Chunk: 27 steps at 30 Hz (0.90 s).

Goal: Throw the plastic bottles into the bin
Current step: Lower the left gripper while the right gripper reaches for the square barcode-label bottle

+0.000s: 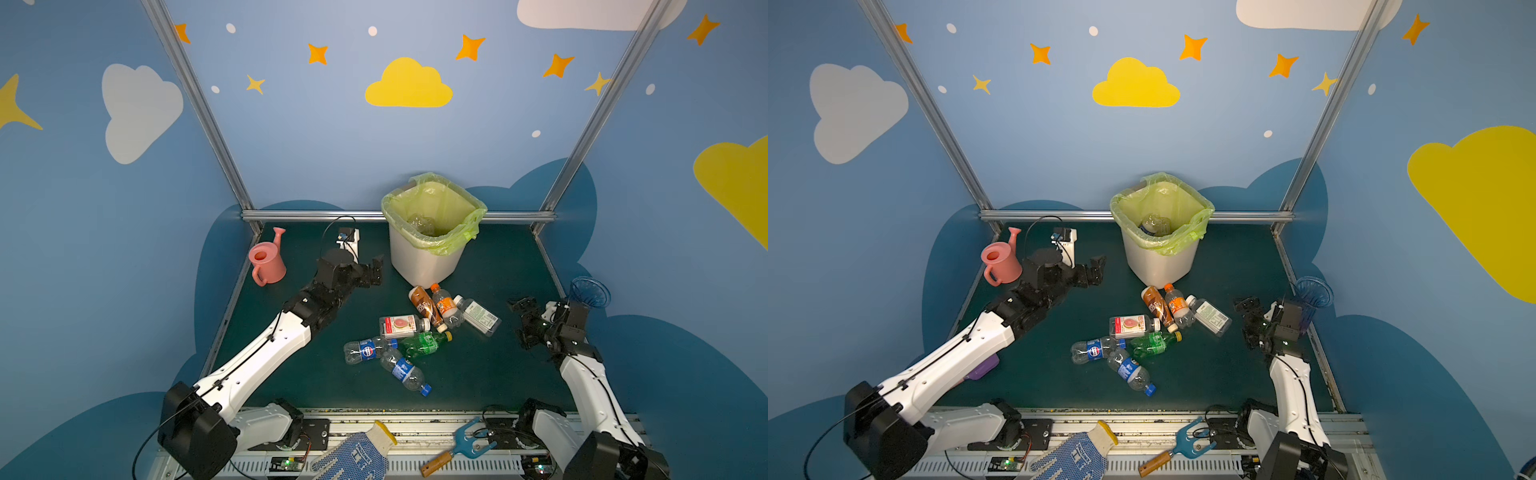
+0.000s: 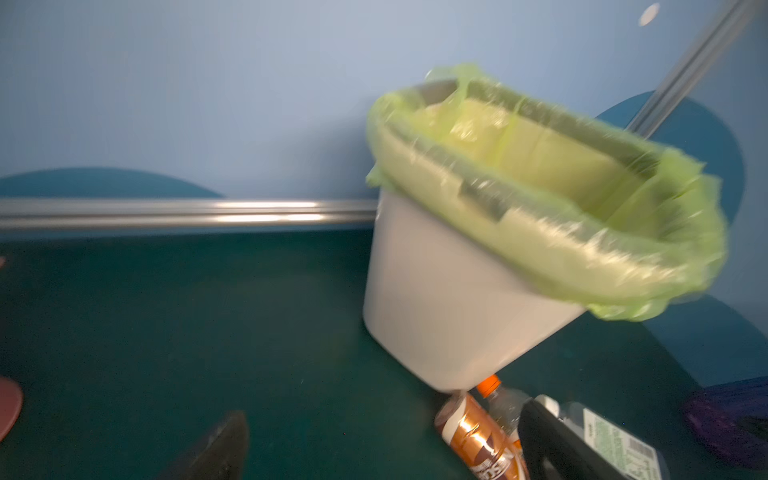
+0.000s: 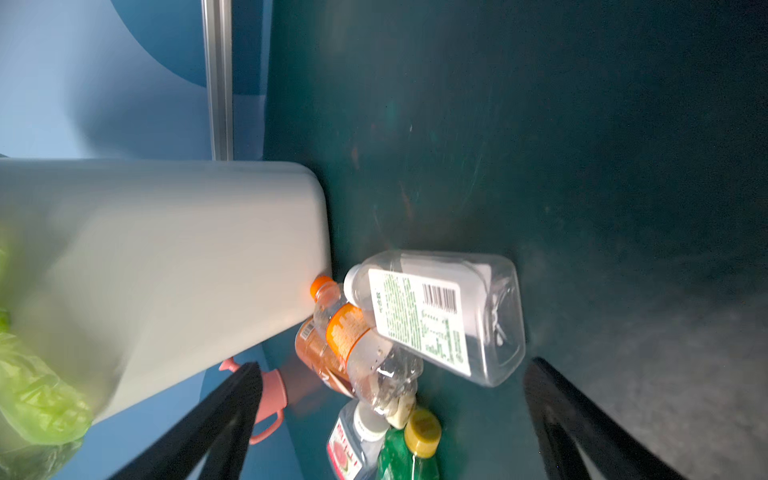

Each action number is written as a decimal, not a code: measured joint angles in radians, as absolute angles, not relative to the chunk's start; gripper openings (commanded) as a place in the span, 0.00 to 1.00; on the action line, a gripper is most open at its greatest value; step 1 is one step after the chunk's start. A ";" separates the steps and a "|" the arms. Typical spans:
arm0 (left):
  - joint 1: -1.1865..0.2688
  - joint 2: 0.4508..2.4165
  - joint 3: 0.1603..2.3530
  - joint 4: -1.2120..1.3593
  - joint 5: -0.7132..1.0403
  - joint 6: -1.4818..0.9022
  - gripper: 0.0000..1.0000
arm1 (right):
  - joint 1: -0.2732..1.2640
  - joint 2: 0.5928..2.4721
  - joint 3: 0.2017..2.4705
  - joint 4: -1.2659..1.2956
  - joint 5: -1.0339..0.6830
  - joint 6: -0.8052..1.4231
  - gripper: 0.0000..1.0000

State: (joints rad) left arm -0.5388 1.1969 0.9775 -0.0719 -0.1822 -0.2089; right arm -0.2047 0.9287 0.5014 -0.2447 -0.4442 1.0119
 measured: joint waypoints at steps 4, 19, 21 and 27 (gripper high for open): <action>-0.516 1.159 0.872 -0.076 -0.205 -0.264 1.00 | -0.105 0.926 0.498 -0.247 -0.400 1.085 0.98; -0.492 1.150 0.789 -0.101 -0.235 -0.358 1.00 | 0.076 1.148 0.495 -0.176 -0.277 1.227 0.98; -0.490 1.150 0.786 -0.104 -0.238 -0.360 1.00 | 0.090 1.200 0.512 -0.163 -0.270 1.231 0.98; -0.476 1.150 0.758 -0.111 -0.244 -0.364 1.00 | 0.103 1.296 0.575 -0.138 -0.222 1.222 0.98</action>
State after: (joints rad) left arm -0.4763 1.1496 0.7582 -0.1112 -0.2440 -0.3637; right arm 0.1028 1.2961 0.5747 -0.1379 -0.2222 1.2217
